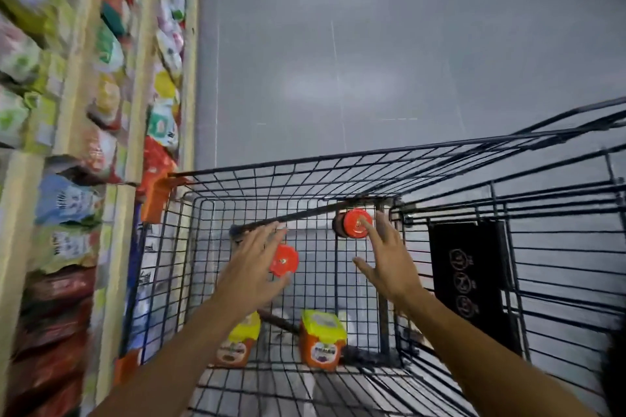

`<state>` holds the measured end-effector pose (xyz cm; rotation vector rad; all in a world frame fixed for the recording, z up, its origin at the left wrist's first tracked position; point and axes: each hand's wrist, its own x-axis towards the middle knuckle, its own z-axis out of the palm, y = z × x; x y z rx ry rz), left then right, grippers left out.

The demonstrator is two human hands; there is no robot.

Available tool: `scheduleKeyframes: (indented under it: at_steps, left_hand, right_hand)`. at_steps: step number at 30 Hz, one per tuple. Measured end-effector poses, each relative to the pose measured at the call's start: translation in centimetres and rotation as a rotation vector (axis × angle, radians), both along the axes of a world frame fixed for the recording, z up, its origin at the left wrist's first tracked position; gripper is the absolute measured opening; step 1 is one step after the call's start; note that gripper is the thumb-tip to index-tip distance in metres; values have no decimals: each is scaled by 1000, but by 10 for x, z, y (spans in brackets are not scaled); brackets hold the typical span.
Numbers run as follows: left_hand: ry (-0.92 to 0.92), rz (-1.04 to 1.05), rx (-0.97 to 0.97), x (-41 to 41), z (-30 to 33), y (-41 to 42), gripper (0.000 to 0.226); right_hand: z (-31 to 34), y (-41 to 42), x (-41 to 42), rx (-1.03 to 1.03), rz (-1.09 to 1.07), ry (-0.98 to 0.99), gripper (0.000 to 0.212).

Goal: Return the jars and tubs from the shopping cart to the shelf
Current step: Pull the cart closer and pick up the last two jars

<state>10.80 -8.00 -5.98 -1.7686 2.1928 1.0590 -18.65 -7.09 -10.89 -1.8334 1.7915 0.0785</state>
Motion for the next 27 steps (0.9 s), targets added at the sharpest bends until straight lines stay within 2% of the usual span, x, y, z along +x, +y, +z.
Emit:
scheduleKeyframes:
  at_steps: [4,7,9,11,13,15,19,24,27]
  left_hand:
    - [56,63,35,5,-23,-4,90]
    - [113,82,19,14,-40,4,93]
    - [114,78,27,21,-47,11,94]
    - [117,78,45,27,-52,16,97]
    - [131,93,67,33,-55,20,100]
    - [137,96,73,35,-58,23,103]
    - [116,79,77,28,-69,24,104]
    - [157,102,84,20,-93,26,110]
    - [185,109,26,20,-105,28,105]
  right_hand:
    - [-30,-21,2,1,-171,-132,99]
    - [-53,-29,6,2,-298,-308,105]
    - [-65,-30,13,5,-404,-447,102]
    - [-71,-32,21,-17,-496,-525,89]
    - [-74,-33,27,-61,-538,-533,75]
    - [-72,-31,28,-84,-525,-507,71]
    - [-53,-11,22,-54,-451,-481,80]
    - [-18,30,22,-28,-487,-538,90]
    - [-9,54,27,-39,-499,-529,97]
